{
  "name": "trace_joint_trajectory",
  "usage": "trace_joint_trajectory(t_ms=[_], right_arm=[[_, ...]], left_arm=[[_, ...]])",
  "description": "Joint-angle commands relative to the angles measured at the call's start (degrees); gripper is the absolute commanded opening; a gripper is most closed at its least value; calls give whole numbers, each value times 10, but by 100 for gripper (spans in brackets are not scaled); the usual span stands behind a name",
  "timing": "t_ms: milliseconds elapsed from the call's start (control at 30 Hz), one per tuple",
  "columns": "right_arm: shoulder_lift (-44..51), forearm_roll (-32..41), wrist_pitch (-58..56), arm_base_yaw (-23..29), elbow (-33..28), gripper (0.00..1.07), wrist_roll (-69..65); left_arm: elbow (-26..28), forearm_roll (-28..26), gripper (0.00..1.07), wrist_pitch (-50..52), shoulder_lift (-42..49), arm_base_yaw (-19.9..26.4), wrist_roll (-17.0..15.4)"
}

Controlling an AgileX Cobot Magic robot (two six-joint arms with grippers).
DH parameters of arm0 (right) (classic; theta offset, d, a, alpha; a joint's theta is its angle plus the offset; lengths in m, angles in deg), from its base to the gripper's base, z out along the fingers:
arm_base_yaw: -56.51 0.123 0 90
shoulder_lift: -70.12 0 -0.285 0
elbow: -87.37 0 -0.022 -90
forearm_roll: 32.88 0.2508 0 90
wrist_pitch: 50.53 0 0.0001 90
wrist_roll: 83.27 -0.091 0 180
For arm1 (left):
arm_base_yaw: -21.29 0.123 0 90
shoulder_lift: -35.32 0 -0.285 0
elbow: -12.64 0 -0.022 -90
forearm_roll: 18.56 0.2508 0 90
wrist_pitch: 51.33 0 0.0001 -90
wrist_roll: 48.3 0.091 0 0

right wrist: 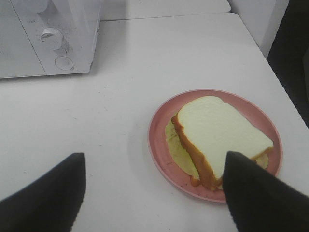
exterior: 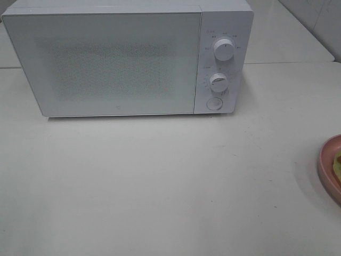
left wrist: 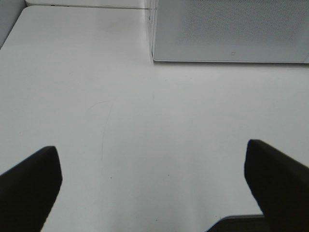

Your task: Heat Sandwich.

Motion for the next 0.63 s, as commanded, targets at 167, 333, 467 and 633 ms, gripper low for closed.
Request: trace_joint_trajectory(t_ms=[167, 333, 467, 633], right_arm=[[10, 2, 10, -1, -1, 76, 3], [10, 2, 10, -1, -1, 76, 3], [10, 2, 10, -1, -1, 76, 3], [10, 2, 10, -1, -1, 76, 3]], left_arm=[[-1, -5, 97, 7, 11, 3, -3], [-1, -5, 97, 7, 10, 3, -3], [-1, -5, 97, 7, 10, 3, -3], [-1, -5, 97, 7, 10, 3, -3]])
